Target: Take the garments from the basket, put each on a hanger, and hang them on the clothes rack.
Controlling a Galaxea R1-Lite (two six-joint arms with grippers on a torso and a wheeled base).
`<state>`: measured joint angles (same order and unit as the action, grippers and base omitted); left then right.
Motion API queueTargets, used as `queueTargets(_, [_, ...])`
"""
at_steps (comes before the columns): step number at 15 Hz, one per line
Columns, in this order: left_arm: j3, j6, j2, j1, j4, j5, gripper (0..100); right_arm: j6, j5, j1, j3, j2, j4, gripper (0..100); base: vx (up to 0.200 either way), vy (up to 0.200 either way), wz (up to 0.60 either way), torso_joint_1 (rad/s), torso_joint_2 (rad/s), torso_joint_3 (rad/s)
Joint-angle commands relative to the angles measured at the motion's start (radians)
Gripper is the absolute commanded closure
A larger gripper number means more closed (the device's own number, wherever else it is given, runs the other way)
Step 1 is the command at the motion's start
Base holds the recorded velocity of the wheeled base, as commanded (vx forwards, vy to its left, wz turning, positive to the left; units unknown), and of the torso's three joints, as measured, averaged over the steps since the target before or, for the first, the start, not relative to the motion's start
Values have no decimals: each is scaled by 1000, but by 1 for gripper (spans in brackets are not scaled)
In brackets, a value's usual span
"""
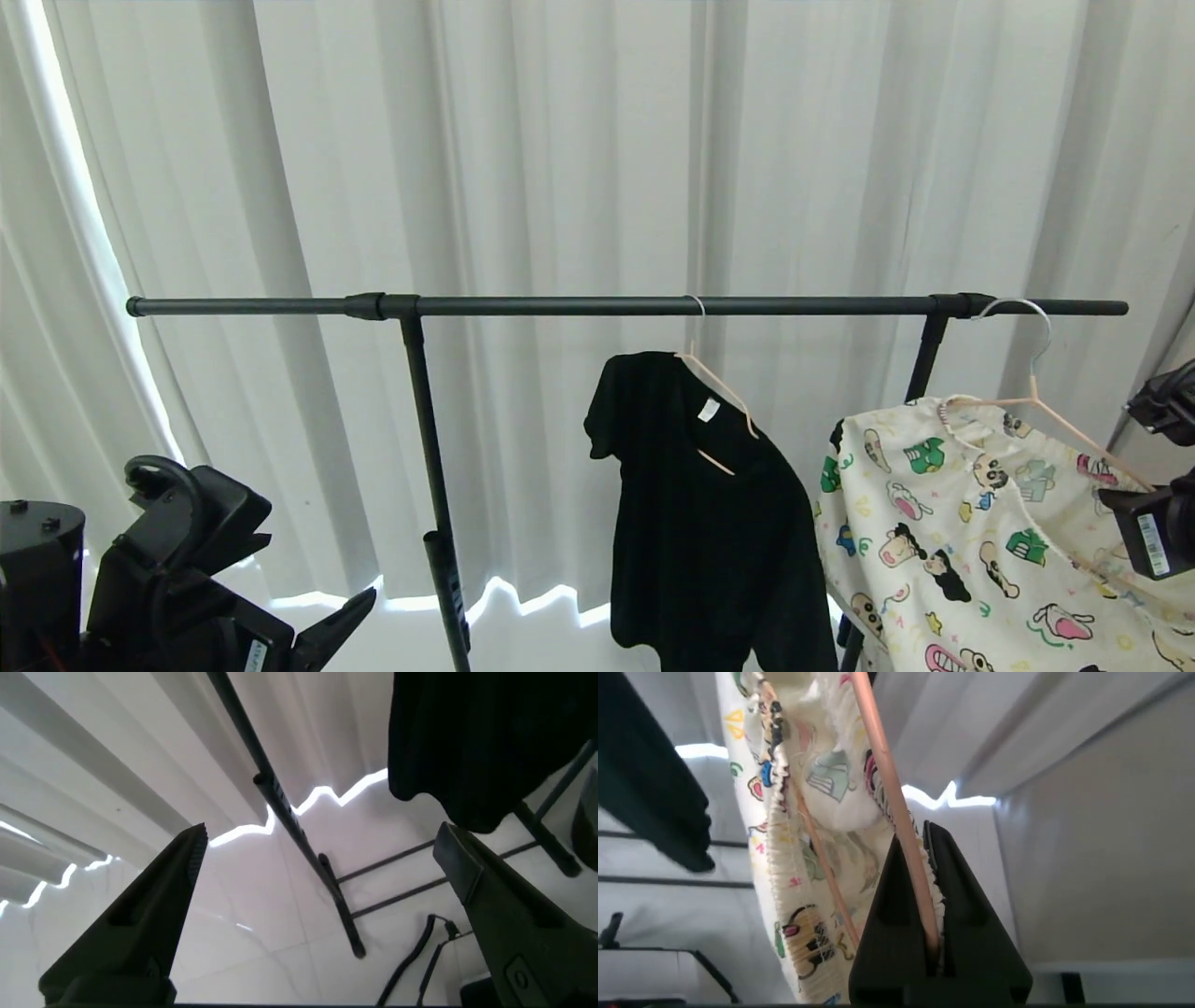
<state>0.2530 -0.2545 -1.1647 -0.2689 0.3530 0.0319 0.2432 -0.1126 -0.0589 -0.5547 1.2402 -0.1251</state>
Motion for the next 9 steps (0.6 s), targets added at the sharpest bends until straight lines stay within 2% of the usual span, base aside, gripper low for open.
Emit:
queueTargets(1, [-1,0,7,-3,0,0,0,1,1,-7,-28,41,-1,100,200,0,0,2,-2,7])
queueTargets(5, [0,0,7,-1,0,0,0,1,-2,-53,-87,116,-1,100,200,0,0,1,1,2])
queueTargets(8, [3,0,17,-3,0,0,0,1,-33,-79,-111,171,-1,100,200,0,0,-1,-2,1])
queueTargets(9, [3,0,22,-3,0,0,0,1,-39,-81,-120,183,-1,100,0,0,0,0,0,0])
